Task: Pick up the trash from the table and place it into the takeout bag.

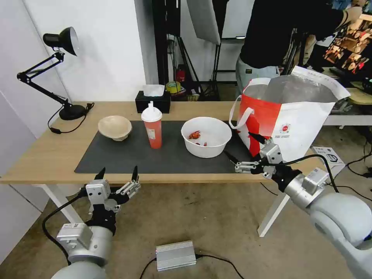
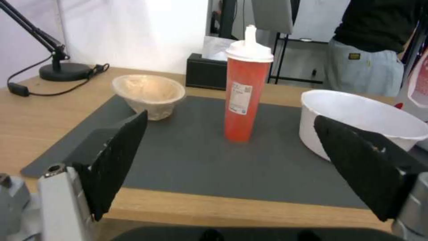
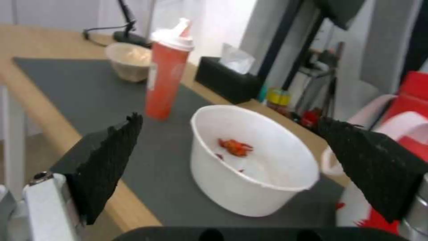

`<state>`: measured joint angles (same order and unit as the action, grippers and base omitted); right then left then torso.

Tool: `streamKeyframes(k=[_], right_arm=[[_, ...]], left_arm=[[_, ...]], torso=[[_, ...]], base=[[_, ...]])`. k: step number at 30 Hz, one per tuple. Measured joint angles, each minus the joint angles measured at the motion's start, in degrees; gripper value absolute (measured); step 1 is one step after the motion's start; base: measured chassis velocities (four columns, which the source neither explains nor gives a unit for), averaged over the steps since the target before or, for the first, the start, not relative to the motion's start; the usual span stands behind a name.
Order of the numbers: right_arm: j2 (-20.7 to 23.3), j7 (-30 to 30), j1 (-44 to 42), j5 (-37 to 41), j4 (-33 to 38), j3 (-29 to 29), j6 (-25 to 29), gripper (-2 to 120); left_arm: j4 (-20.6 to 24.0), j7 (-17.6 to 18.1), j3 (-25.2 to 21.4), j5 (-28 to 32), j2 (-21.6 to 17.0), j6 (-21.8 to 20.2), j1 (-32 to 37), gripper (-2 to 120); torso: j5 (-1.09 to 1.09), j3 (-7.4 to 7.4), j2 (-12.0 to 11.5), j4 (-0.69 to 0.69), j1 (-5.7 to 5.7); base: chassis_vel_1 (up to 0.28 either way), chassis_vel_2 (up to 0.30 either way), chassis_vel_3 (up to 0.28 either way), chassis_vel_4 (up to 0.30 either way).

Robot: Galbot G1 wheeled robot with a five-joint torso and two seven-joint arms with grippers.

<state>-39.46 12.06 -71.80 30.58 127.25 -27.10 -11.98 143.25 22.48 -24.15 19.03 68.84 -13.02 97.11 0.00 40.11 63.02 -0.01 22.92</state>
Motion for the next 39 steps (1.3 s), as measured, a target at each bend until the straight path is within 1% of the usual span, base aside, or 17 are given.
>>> streamKeyframes(k=[6,12,13,18,19,23,24,25,28,29,30,33,34,35,37,39], right_arm=[[1.54,2.26,3.94,0.05,-1.85,2.84,-0.3,100],[3.45,3.34,11.55,0.79,-4.89,8.55,-0.64,100],[3.45,3.34,11.55,0.79,-4.89,8.55,-0.64,100],[4.14,4.1,18.83,2.01,-8.22,14.34,-1.02,100],[4.14,4.1,18.83,2.01,-8.22,14.34,-1.02,100],[3.92,3.71,25.07,2.1,-11.09,20.61,-1.13,100],[3.92,3.71,25.07,2.1,-11.09,20.61,-1.13,100],[3.9,3.68,26.44,2.11,-11.6,22.04,-1.22,100],[3.88,3.89,32.4,2.11,-13.96,27.85,-1.54,100],[3.88,3.89,32.4,2.11,-13.96,27.85,-1.54,100],[3.88,4.16,34.44,2.11,-14.72,29.74,-1.62,100],[3.82,4.3,37.23,2.18,-15.83,32.25,-1.64,100],[3.54,4.18,39.27,2.42,-16.72,34.2,-1.52,100],[3.54,4.18,39.27,2.42,-16.72,34.2,-1.52,100],[2.17,3.83,44.42,3.25,-19.25,39.41,-1.41,100],[1.39,3.87,46.39,3.78,-20.56,41.29,-1.63,100]], left_arm=[[0.0,-0.03,0.02,-0.02,0.04,0.05,0.13,100],[-0.01,-0.1,0.02,-0.03,0.03,0.12,0.17,100],[-0.01,-0.1,0.02,-0.03,0.03,0.12,0.17,100],[0.0,-0.12,-0.21,0.03,-0.12,0.18,0.18,100],[0.0,-0.12,-0.21,0.03,-0.12,0.18,0.18,100],[-0.01,-0.28,0.2,-0.01,0.0,0.34,0.41,100],[-0.01,-0.28,0.2,-0.01,0.0,0.34,0.41,100],[0.0,-0.29,0.26,-0.01,0.03,0.35,0.41,100],[-0.01,-0.31,0.2,-0.02,0.08,0.37,0.33,100],[-0.01,-0.31,0.2,-0.02,0.08,0.37,0.33,100],[-0.01,-0.31,0.14,-0.02,0.1,0.38,0.33,100],[-0.01,-0.32,0.06,-0.01,0.14,0.39,0.37,100],[0.0,-0.32,0.02,0.02,0.17,0.42,0.43,100],[0.0,-0.32,0.02,0.02,0.17,0.42,0.43,100],[0.0,-0.32,-0.12,0.44,0.23,0.59,0.6,100],[-0.01,-0.32,-0.39,0.52,0.18,0.64,0.85,100]], torso=[[0.0,0.0,0.0,0.0,0.0],[0.0,0.0,0.0,0.0,0.0],[0.0,0.0,0.0,0.0,0.0],[0.0,0.0,0.0,0.01,0.0],[0.0,0.0,0.0,0.01,0.0],[0.0,0.0,0.0,0.0,0.0],[0.0,0.0,0.0,0.0,0.0],[-0.01,0.0,0.0,0.0,0.0],[0.0,0.0,0.0,0.0,0.0],[0.0,0.0,0.0,0.0,0.0],[-0.01,0.0,0.0,0.01,0.0],[-0.01,0.0,0.0,0.0,0.01],[-0.01,0.0,0.0,0.0,0.0],[-0.01,0.0,0.0,0.0,0.0],[-0.01,0.0,0.0,0.01,0.01],[-0.01,0.0,0.0,0.01,0.01]], base=[[0.0,0.0,0.0,0.0],[0.0,0.0,0.0,0.0],[0.0,0.0,0.0,0.0],[0.0,0.0,0.0,0.0],[0.0,0.0,0.0,0.0],[0.0,0.0,0.0,0.0],[0.0,0.0,0.0,0.0],[0.0,0.0,0.0,0.0],[0.0,0.0,0.0,0.0],[0.0,0.0,0.0,0.0],[0.0,0.0,0.0,0.0],[0.0,0.0,0.0,0.0],[0.0,0.0,0.0,0.0],[0.0,0.0,0.0,0.0],[0.0,0.0,0.0,0.0],[0.0,0.0,0.0,0.0]])
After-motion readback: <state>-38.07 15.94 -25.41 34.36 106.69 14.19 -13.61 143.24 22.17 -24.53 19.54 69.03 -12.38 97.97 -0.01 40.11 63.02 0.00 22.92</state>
